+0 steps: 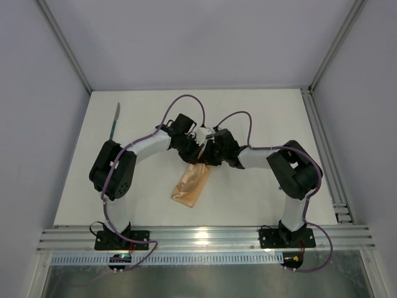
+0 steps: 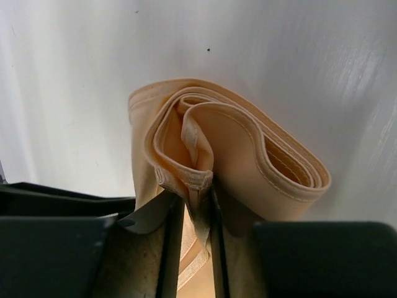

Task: Fold the napkin into a case and place the utensils inside
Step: Fold the 2/3-rectangle-folded napkin at the center of the board.

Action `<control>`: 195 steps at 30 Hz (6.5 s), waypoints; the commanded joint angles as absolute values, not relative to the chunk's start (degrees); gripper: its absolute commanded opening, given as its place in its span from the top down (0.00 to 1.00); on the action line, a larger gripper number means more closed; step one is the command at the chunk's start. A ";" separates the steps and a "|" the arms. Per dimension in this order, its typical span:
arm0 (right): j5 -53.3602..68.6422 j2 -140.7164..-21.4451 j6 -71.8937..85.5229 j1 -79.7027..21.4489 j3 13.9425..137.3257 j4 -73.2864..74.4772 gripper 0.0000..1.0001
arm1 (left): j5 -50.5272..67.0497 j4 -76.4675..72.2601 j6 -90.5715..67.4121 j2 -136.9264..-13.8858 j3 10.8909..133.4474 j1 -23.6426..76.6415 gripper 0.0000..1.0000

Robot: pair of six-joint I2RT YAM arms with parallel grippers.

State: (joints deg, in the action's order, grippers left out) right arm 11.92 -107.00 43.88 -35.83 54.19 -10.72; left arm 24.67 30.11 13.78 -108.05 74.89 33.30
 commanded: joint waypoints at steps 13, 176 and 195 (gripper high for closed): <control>11.25 -99.84 43.77 -34.19 51.33 -9.31 0.63 | 25.57 27.34 16.08 -105.29 72.42 33.66 0.81; 14.94 -99.58 35.16 -27.16 51.50 -5.02 0.93 | 31.91 28.74 -4.31 -120.85 87.36 33.93 1.00; 10.89 -82.89 25.14 -30.14 42.99 -10.15 0.67 | 39.72 24.35 -10.36 -121.73 88.42 32.52 0.97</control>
